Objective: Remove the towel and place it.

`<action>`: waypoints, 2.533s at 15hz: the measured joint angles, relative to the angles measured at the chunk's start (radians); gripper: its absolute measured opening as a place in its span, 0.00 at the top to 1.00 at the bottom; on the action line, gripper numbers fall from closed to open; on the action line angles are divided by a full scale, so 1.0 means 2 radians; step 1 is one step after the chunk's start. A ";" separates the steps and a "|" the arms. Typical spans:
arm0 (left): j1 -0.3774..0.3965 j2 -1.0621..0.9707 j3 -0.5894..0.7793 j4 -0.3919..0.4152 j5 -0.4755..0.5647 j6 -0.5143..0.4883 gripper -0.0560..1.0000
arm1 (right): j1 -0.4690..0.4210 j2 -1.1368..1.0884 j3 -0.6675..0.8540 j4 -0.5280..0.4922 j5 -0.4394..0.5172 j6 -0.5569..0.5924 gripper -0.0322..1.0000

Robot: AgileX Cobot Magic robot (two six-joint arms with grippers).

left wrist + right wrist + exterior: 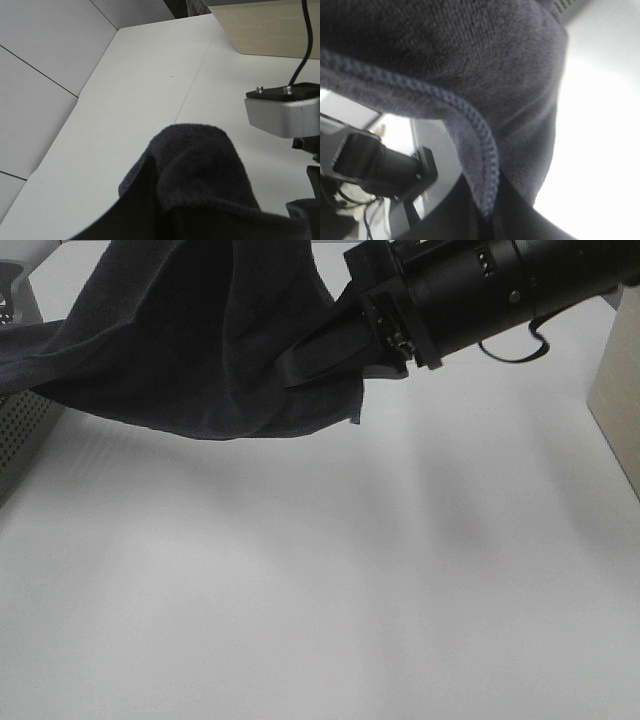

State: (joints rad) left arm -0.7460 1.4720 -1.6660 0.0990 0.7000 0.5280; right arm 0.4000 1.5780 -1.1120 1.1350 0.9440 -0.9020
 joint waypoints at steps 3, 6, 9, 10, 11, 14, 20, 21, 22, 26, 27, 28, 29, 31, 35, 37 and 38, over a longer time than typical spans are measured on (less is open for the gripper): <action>0.000 0.004 0.000 0.019 -0.009 0.000 0.94 | 0.000 -0.011 -0.114 -0.184 0.072 0.183 0.96; 0.013 0.007 0.000 0.024 -0.031 0.000 0.94 | 0.000 -0.012 -0.227 -0.329 0.129 0.307 0.96; 0.043 0.007 0.000 0.024 -0.052 0.000 0.94 | 0.000 -0.012 -0.327 -0.444 0.135 0.365 0.96; 0.051 0.007 0.000 0.024 -0.064 0.000 0.94 | 0.000 -0.010 -0.355 -0.466 0.136 0.368 0.96; 0.056 0.007 0.000 0.023 -0.079 0.000 0.94 | 0.000 -0.007 -0.378 -0.488 0.136 0.370 0.96; 0.076 0.008 0.000 0.023 -0.131 0.000 0.94 | 0.000 -0.003 -0.399 -0.541 0.095 0.370 0.96; 0.114 0.060 -0.002 0.022 -0.313 0.000 0.94 | 0.000 0.005 -0.403 -0.570 -0.142 0.331 0.96; 0.118 0.068 -0.002 0.019 -0.356 0.000 0.94 | 0.000 0.006 -0.403 -0.574 -0.183 0.331 0.96; 0.118 0.074 -0.002 0.018 -0.397 0.000 0.94 | 0.000 0.009 -0.403 -0.576 -0.226 0.331 0.96; 0.118 0.103 -0.032 0.014 -0.472 0.000 0.94 | 0.000 0.033 -0.404 -0.576 -0.322 0.331 0.96; 0.122 0.118 -0.050 0.014 -0.478 0.000 0.94 | 0.000 0.043 -0.404 -0.576 -0.335 0.331 0.96; 0.130 0.135 -0.074 0.013 -0.481 0.000 0.94 | 0.000 0.051 -0.404 -0.576 -0.347 0.331 0.96; 0.141 0.156 -0.102 0.003 -0.482 0.000 0.94 | 0.000 0.058 -0.404 -0.576 -0.360 0.331 0.96; 0.169 0.207 -0.168 -0.017 -0.482 0.000 0.94 | 0.000 0.086 -0.418 -0.576 -0.403 0.331 0.96; 0.179 0.251 -0.210 -0.018 -0.491 0.000 0.94 | 0.000 0.144 -0.473 -0.576 -0.414 0.331 0.96; 0.188 0.278 -0.228 -0.019 -0.512 0.000 0.94 | 0.000 0.169 -0.498 -0.576 -0.425 0.331 0.96; 0.193 0.296 -0.243 -0.021 -0.524 0.000 0.94 | -0.003 0.182 -0.513 -0.577 -0.434 0.331 0.96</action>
State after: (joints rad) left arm -0.3590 2.0630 -2.1510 0.0570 -0.3490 0.5280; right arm 0.3940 1.9410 -2.1390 -0.0190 0.0760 -0.2410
